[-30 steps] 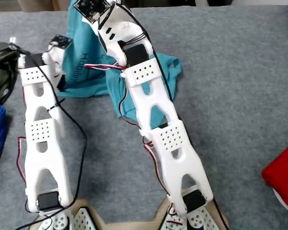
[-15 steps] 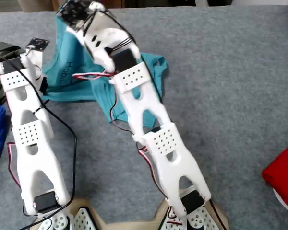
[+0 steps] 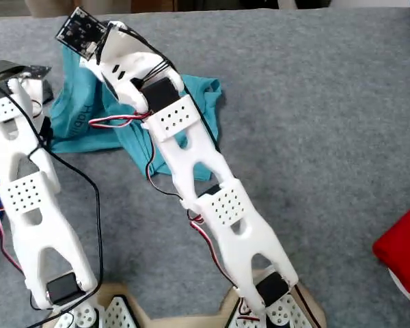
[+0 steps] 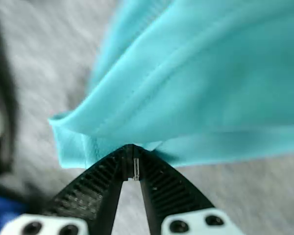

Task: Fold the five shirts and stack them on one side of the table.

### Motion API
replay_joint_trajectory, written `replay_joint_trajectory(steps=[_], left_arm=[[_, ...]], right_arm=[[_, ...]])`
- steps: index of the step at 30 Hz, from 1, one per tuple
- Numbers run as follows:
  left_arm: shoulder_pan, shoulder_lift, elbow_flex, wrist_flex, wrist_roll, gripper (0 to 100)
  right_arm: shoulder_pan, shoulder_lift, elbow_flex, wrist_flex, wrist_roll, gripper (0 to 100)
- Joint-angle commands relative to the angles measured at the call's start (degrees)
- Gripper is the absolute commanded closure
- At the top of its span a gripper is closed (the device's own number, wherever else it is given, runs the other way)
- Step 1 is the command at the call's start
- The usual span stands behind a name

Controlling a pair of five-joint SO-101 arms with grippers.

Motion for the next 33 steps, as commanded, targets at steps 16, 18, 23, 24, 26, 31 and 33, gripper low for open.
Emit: replay_joint_trajectory(steps=[16,18,23,24,26,31,33], left_arm=[[-1.2,-34.3,39.4,-15.0,24.5,98],[-1.1,-34.3,40.7,-17.5,26.2,98],[1.1,-34.2,41.9,-19.6,31.2,98],[1.1,-34.2,42.5,-22.6,32.3,98],[1.2,-33.5,45.5,-30.3,33.2,98],[1.8,-31.5,47.5,-40.3,31.8,98],[1.9,-30.4,47.8,-42.0,30.2,98]], right_arm=[[-1.2,-7.1,-8.4,6.1,-0.9,99.3],[-1.2,-7.0,-8.2,6.2,-2.9,99.3],[-1.1,-7.2,-8.5,8.8,-3.6,99.3],[-1.1,-7.2,-8.5,8.9,-3.6,99.3],[-1.0,-7.2,-8.6,8.9,-3.6,99.3],[-1.0,-8.7,-8.2,9.0,-3.7,99.3],[-1.0,-9.0,-8.3,9.0,-4.4,99.3]])
